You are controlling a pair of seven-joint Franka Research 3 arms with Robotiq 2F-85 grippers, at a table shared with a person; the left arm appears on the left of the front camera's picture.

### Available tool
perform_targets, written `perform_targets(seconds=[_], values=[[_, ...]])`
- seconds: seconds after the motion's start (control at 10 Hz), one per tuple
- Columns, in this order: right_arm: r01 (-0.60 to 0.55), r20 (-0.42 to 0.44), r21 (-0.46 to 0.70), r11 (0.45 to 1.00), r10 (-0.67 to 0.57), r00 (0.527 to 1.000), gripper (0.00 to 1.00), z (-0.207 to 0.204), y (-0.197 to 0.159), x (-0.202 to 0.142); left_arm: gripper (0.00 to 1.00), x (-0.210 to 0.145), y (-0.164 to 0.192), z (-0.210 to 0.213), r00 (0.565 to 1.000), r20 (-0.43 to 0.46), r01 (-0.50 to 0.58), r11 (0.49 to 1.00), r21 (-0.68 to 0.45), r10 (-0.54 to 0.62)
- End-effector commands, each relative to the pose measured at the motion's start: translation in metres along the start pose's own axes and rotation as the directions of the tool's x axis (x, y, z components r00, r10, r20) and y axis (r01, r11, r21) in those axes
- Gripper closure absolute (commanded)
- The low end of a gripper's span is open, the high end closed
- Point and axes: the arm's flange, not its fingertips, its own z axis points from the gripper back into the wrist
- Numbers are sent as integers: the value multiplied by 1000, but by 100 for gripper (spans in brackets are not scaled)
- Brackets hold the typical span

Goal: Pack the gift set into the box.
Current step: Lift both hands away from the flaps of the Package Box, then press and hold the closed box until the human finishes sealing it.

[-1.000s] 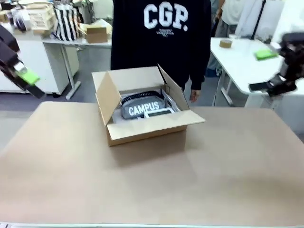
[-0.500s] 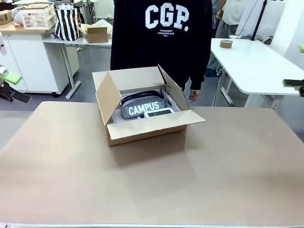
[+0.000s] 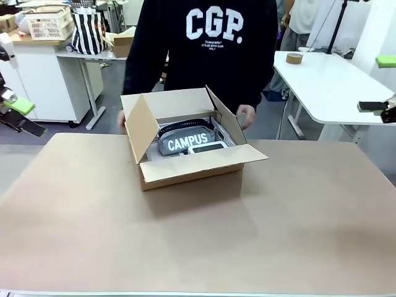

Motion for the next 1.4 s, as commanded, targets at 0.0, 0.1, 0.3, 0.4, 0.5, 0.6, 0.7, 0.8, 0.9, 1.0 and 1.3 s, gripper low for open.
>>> perform_targets(seconds=[0.0,0.1,0.3,0.4,0.5,0.6,0.7,0.8,0.9,1.0,1.3], values=[[8,5,27,1000,-8,1000,0,2,3,1,0,-6,1,2,1000,-8,13,1000,-3,-13],[8,5,27,1000,-8,1000,0,2,3,1,0,-6,1,2,1000,-8,13,1000,-3,-13],[8,5,27,1000,-8,1000,0,2,3,1,0,-6,1,2,1000,-8,13,1000,-3,-13],[8,5,27,1000,-8,1000,0,2,3,1,0,-6,1,2,1000,-8,13,1000,-3,-13],[8,5,27,1000,-8,1000,0,2,3,1,0,-6,1,2,1000,-8,13,1000,-3,-13],[8,5,27,1000,-8,1000,0,2,3,1,0,-6,1,2,1000,-8,13,1000,-3,-13],[8,5,27,1000,-8,1000,0,2,3,1,0,-6,1,2,1000,-8,13,1000,-3,-13],[8,5,27,1000,-8,1000,0,2,3,1,0,-6,1,2,1000,-8,13,1000,-3,-13],[8,5,27,1000,-8,1000,0,2,3,1,0,-6,1,2,1000,-8,13,1000,-3,-13],[8,5,27,1000,-8,1000,0,2,3,1,0,-6,1,2,1000,-8,13,1000,-3,-13],[8,5,27,1000,-8,1000,0,2,3,1,0,-6,1,2,1000,-8,13,1000,-3,-13]])
